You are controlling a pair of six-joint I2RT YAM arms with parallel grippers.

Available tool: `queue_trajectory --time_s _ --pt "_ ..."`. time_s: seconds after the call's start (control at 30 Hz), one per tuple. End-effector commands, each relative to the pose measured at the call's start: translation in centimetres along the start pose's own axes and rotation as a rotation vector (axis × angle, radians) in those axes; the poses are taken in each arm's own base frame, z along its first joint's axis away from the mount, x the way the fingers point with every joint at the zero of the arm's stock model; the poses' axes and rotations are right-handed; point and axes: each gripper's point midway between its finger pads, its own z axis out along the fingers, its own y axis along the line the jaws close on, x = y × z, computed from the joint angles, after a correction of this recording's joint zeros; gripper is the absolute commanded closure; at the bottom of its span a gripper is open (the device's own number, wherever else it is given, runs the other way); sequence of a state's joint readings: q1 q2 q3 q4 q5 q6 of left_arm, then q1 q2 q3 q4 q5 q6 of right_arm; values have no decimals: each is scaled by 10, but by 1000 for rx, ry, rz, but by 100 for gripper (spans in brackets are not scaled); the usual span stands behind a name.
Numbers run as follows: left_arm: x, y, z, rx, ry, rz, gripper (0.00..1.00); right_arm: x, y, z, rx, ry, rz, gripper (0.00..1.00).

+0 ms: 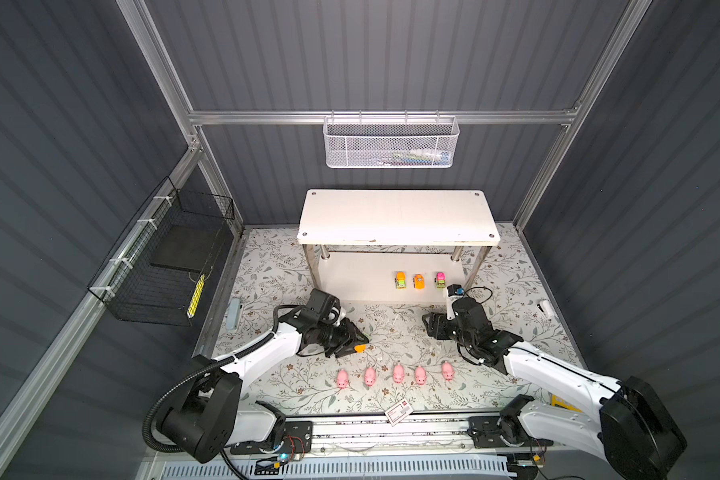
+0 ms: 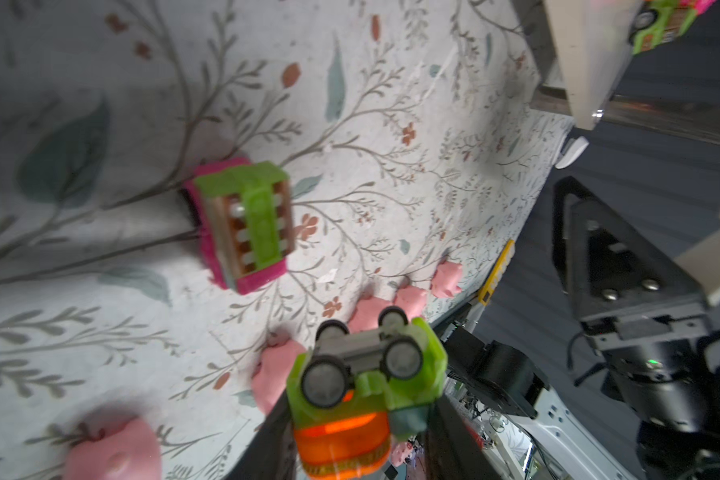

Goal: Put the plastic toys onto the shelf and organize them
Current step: 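Carry the orange-topped green truck with the left gripper toward the table center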

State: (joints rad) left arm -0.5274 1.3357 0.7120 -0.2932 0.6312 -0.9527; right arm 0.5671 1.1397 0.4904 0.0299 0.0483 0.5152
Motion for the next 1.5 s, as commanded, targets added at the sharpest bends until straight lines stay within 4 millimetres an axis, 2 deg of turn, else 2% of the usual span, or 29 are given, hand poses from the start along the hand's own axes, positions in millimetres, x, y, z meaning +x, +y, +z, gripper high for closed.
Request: queue_trajectory --time_s 0.0,0.23,0.43,0.67,1.03,1.07,1.47 --pt "-11 -35 -1 122 9 -34 62 0 -1 0 4 11 -2 31" --pt "-21 -65 21 196 38 -75 61 -6 -7 -3 31 -4 -3 31" --pt "-15 -83 46 204 108 -85 58 -5 -11 -4 47 -1 1 31" --pt "4 -77 70 173 185 -136 57 -4 -14 -4 59 5 6 31" --pt "40 -54 110 103 326 -241 57 -6 -14 -6 66 12 -1 31" --pt "43 -52 114 91 338 -247 57 -12 -11 -11 53 -13 -1 31" --pt "51 -44 125 -5 421 -280 55 -10 -17 -14 69 -12 -2 30"
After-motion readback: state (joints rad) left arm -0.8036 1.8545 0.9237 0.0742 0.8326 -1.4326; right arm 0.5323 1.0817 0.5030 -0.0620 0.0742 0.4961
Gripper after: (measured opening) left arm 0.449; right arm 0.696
